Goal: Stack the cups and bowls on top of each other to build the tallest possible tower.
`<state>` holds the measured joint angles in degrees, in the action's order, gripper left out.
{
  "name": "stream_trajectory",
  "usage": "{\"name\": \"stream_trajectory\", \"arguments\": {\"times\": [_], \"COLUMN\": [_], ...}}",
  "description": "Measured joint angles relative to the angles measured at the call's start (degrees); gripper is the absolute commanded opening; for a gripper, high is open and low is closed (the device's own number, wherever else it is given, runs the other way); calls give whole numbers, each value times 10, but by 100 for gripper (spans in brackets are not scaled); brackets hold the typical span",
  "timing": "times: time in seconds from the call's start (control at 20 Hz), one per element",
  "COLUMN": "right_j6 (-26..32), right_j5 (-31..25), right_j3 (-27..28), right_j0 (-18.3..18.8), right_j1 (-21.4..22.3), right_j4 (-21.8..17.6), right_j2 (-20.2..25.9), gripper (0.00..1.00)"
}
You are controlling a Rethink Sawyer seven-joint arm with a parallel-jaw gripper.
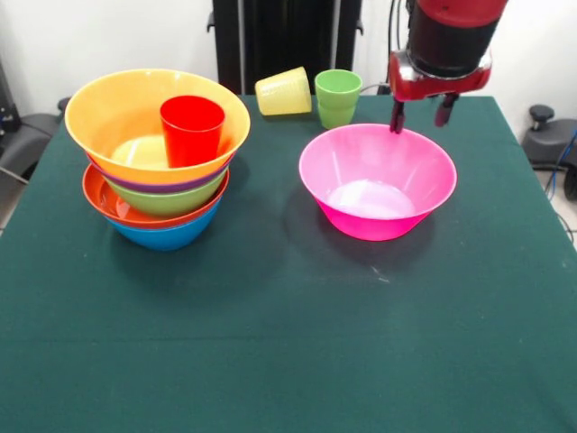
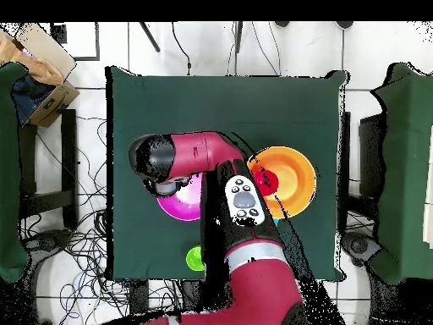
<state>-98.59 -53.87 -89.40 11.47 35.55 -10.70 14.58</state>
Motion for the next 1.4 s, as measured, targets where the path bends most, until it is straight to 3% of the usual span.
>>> {"name": "stream_trajectory", "arguments": {"times": [0.6,0.85,1.4], "right_j6": [0,0,0], "right_j5": [341,387,391], "right_j3": [-124,-157,-188], "right_j0": [114,127,101], "right_j1": [99,112,110], "right_j4": [4,-9,-43], "right_j2": [109,124,124], "gripper": [100,100,100]}}
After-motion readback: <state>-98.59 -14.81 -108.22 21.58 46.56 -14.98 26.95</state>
